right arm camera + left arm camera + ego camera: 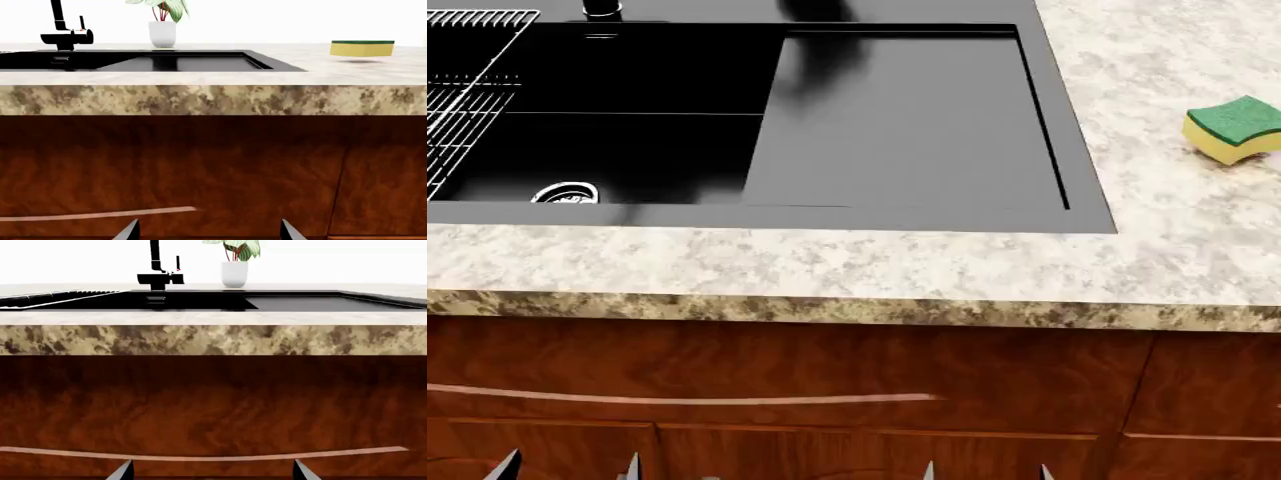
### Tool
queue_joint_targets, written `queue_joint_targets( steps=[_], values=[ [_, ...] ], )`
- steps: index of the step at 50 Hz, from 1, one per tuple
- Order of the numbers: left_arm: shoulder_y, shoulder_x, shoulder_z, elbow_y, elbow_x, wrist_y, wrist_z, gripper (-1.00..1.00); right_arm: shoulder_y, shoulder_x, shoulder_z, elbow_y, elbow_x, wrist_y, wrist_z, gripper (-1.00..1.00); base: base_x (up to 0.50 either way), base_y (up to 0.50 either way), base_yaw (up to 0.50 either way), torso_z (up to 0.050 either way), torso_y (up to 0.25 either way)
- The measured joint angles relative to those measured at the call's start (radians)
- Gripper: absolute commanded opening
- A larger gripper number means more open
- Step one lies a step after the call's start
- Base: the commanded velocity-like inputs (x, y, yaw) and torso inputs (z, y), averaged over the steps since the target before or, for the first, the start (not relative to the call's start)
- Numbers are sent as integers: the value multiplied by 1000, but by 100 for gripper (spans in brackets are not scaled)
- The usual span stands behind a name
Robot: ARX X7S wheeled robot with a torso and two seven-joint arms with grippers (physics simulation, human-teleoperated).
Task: Pick the pan and sponge and place them into the sink. Then turn on the water.
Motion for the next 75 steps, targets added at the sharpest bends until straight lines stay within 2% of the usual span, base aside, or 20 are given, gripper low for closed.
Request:
queue_joint_targets(
  steps=[23,60,68,75],
  values=[
    [-42,-41,98,-25,-48,-7,-115,100,3,46,-57,-5,25,16,68,100,0,0,0,0,0],
    [-49,-92,166,-18,-85,29,-180,100,15,95,-117,0,40,30,154,100,0,0,0,50,0],
    [-42,-99,164,-6,-90,31,-188,100,16,100,-121,0,38,30,163,100,0,0,0,0,0],
    [-33,-64,120,12,-69,11,-150,100,15,66,-82,-3,6,34,125,100,0,0,0,0,0]
  ],
)
